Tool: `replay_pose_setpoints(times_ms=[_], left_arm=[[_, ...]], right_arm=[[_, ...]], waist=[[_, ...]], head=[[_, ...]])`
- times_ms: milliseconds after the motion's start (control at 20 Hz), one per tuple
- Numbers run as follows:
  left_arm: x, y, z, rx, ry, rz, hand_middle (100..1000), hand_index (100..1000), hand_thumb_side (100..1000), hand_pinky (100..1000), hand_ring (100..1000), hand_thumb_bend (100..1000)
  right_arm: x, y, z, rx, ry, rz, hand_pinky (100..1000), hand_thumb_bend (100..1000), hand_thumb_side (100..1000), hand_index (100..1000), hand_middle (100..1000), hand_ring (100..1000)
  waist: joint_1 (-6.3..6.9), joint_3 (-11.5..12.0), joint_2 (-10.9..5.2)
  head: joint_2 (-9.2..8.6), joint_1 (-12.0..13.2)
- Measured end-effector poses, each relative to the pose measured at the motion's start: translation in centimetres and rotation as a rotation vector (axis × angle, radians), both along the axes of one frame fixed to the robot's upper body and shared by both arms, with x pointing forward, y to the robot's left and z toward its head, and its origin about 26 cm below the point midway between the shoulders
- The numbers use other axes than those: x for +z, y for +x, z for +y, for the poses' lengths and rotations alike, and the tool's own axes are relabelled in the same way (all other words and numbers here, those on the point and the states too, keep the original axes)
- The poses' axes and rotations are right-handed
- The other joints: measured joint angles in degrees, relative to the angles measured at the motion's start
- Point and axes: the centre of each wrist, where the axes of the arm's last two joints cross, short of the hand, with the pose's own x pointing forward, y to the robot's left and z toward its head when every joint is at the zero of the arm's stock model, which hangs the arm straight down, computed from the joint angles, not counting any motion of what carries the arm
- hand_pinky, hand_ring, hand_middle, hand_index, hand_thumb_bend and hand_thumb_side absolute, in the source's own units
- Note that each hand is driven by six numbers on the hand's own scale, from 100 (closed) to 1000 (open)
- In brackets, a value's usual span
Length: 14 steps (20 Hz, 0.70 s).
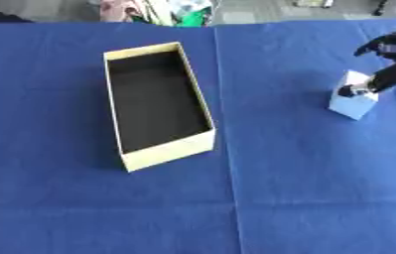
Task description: Pick up objects on the table and place them in the box.
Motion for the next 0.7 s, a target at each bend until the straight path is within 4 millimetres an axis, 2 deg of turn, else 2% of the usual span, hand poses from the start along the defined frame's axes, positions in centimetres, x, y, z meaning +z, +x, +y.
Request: replay_pose_setpoints(times_ms=[550, 700], left_arm=[[-0.1, 0.0, -0.1, -0.003, -0.003, 0.002, 638, 728, 700, 471, 692, 100], [-0.1, 0.0, -0.1, -0.005, -0.006, 0.002, 639, 728, 701, 472, 693, 100]], right_arm=[[-0.4, 0.3, -1.0, -0.039, -0.018, 0.065, 807, 505, 661, 1000, 966, 950], [-0.6, 0.5, -1.2, -0.052, -0.022, 0.068, 797, 453, 636, 1000, 933, 938]], waist=[[0.00, 0.2, 0.39], [0.00, 0.3, 0.46]], head=[[0.00, -0.2], [-0.01, -0.2]])
